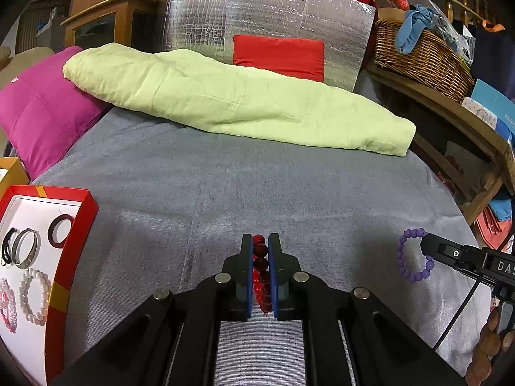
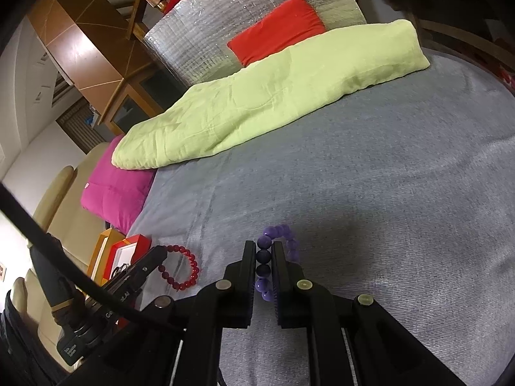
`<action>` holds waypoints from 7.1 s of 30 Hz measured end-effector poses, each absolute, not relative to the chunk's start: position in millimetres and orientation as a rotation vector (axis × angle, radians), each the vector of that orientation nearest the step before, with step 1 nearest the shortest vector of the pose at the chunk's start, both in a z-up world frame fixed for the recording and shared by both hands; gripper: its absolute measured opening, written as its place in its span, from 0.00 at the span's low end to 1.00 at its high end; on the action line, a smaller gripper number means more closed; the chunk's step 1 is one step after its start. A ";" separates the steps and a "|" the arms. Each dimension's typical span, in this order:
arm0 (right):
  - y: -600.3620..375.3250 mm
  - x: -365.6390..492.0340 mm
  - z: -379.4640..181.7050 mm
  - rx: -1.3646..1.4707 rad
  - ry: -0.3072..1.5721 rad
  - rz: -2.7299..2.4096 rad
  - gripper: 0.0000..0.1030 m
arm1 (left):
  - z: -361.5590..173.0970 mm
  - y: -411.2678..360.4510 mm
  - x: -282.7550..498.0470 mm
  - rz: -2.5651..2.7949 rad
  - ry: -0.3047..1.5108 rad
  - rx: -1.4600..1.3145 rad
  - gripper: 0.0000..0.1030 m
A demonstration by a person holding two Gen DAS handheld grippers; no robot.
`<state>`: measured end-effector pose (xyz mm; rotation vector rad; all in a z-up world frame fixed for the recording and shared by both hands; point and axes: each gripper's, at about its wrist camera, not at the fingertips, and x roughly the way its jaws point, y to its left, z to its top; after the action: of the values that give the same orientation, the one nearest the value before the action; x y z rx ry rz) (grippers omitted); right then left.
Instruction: Organize jewelry
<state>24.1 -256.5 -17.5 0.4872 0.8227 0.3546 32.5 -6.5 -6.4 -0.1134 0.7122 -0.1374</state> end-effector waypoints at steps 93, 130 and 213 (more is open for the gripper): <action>115.4 -4.4 42.3 0.248 0.993 1.001 0.10 | 17.6 305.3 -65.8 0.234 0.737 -0.373 0.09; 153.1 79.3 -24.1 0.091 1.097 0.762 0.10 | -31.3 321.9 -6.2 0.290 0.855 -0.235 0.09; 60.6 -88.2 68.8 -0.236 0.746 0.523 0.99 | 54.7 217.0 -160.5 0.565 0.677 -0.229 0.86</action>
<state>-88.2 60.6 68.8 -0.2361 0.7459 0.5230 -160.5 217.0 54.7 -0.2287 0.6768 0.5652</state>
